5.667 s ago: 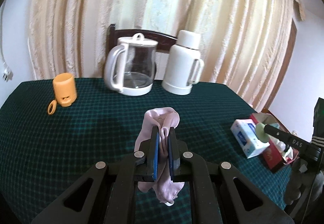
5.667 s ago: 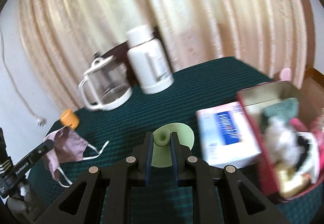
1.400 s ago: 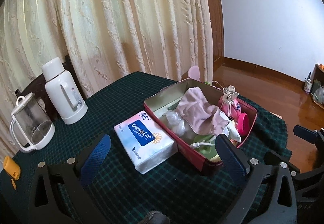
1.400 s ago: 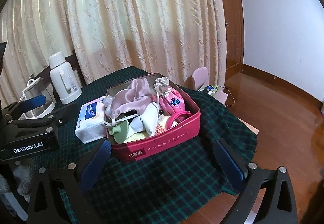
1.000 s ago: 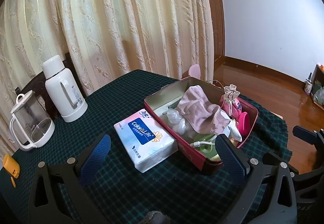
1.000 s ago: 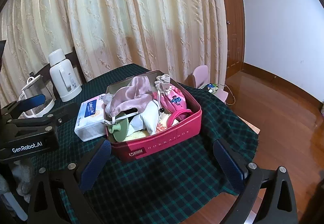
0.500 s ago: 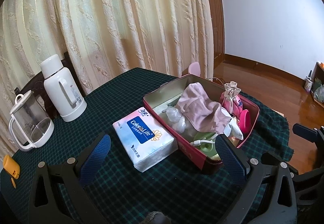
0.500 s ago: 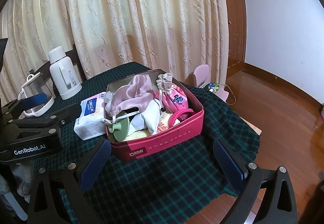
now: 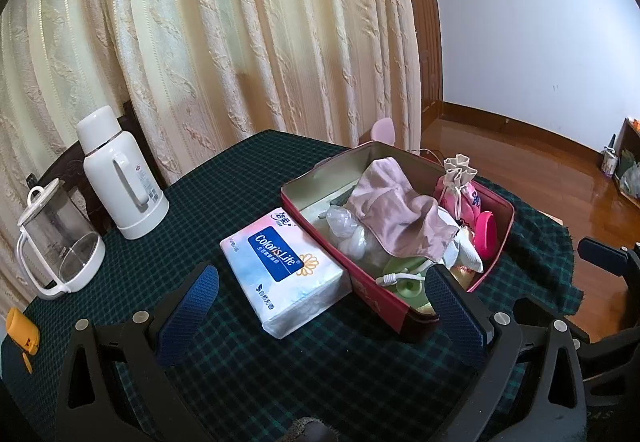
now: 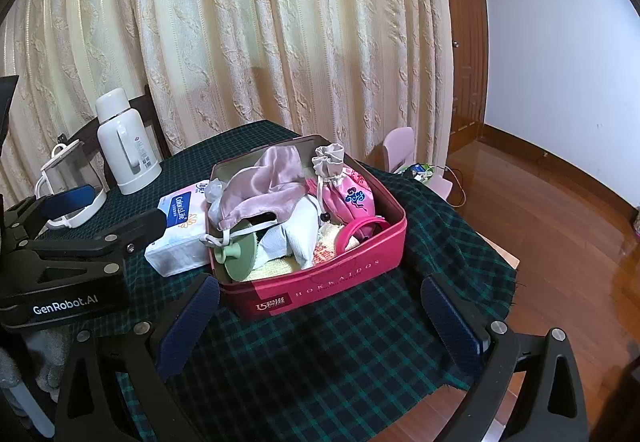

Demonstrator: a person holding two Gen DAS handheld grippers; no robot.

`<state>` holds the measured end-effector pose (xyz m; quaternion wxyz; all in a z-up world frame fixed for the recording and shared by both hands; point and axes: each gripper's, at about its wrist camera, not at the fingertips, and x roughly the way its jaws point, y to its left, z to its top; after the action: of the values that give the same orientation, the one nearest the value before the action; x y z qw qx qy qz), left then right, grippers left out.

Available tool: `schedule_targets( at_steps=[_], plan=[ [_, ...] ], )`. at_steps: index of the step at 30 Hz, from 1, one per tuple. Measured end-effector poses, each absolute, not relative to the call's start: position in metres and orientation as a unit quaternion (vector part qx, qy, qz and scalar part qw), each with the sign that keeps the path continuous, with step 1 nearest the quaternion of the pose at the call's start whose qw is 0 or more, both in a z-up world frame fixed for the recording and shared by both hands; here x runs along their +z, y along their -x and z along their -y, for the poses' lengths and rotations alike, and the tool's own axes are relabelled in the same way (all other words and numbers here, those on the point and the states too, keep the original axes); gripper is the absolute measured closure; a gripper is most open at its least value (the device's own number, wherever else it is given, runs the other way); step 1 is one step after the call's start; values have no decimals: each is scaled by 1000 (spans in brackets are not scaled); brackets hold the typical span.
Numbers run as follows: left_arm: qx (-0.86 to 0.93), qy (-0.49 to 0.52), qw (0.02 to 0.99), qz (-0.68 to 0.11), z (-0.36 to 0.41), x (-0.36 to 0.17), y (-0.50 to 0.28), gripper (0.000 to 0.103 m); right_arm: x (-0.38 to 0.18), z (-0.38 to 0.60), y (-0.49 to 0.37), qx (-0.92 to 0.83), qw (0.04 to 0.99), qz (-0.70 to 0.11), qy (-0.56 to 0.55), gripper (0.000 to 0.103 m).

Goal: Organize soft objects

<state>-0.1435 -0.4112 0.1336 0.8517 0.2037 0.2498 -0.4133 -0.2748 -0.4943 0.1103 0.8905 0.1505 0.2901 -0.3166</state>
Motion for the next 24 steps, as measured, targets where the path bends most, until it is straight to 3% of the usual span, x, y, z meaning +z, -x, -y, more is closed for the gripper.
schedule_targets(
  at_steps=[24],
  plan=[
    [-412, -211, 846, -265, 417, 129, 137, 0, 107, 499, 270, -319, 887, -300, -148, 0]
  ],
)
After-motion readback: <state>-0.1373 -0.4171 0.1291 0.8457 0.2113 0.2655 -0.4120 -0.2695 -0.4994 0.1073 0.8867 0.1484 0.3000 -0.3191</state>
